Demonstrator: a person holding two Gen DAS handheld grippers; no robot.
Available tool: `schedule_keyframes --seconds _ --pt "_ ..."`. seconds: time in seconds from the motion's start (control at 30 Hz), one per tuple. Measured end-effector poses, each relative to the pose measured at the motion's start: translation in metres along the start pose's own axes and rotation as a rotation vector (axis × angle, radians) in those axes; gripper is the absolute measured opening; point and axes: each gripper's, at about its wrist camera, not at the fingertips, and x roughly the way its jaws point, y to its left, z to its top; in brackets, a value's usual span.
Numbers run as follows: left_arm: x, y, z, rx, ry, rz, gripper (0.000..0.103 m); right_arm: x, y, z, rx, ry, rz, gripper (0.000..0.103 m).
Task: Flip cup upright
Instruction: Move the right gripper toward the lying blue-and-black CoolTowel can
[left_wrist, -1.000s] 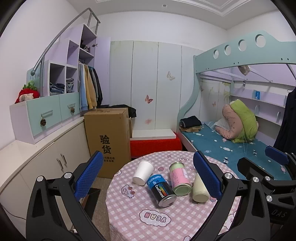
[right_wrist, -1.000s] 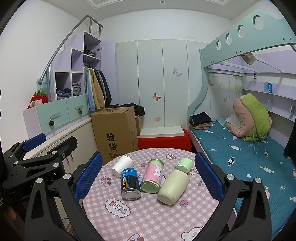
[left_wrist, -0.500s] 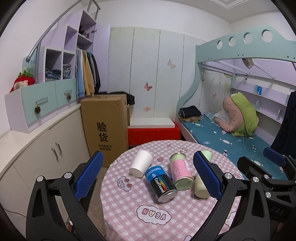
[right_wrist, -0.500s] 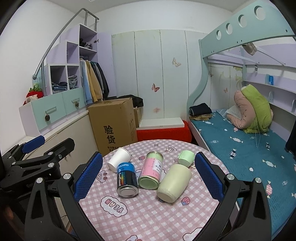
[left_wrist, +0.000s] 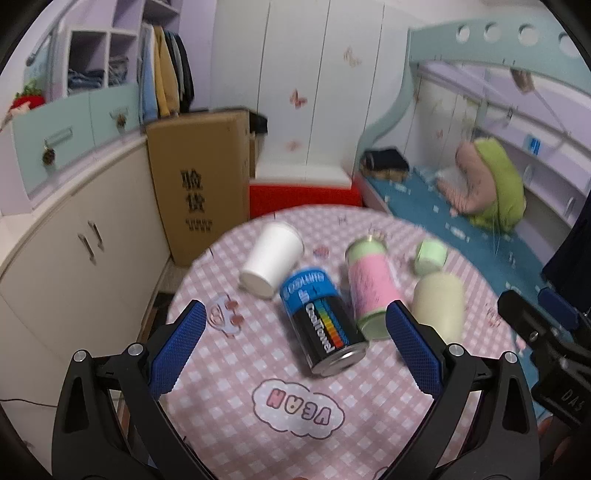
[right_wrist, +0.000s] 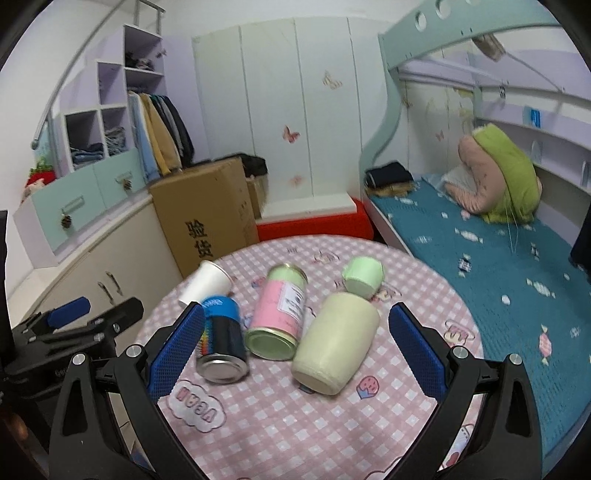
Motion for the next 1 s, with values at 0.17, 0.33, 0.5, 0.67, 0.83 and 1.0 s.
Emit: schedule_keyframes --seconds 0.17,0.33,0.5,0.67,0.83,1.0 --pt "0.048 -0.009 -0.010 -0.012 0.107 0.001 0.098 0.028 -0.019 -0.012 0.055 0.061 -0.033 0.096" --pt "0.084 -0.014 -0.014 -0.026 0.191 -0.002 0.098 0.045 -0.039 -0.022 0.105 0.095 -0.050 0.096" --pt "0.107 -0.020 -0.014 -0.030 0.237 0.013 0.098 0.055 -0.049 -0.027 0.134 0.114 -0.048 0.096" --pt "0.116 -0.022 -0.023 -0.016 0.260 0.017 0.097 0.060 -0.054 -0.031 0.144 0.131 -0.041 0.096" --pt "0.119 -0.020 -0.025 -0.028 0.280 -0.036 0.075 0.061 -0.058 -0.034 0.156 0.140 -0.032 0.096" --pt "0.113 -0.027 -0.029 -0.004 0.283 -0.021 0.074 0.057 -0.059 -0.036 0.164 0.145 -0.025 0.096"
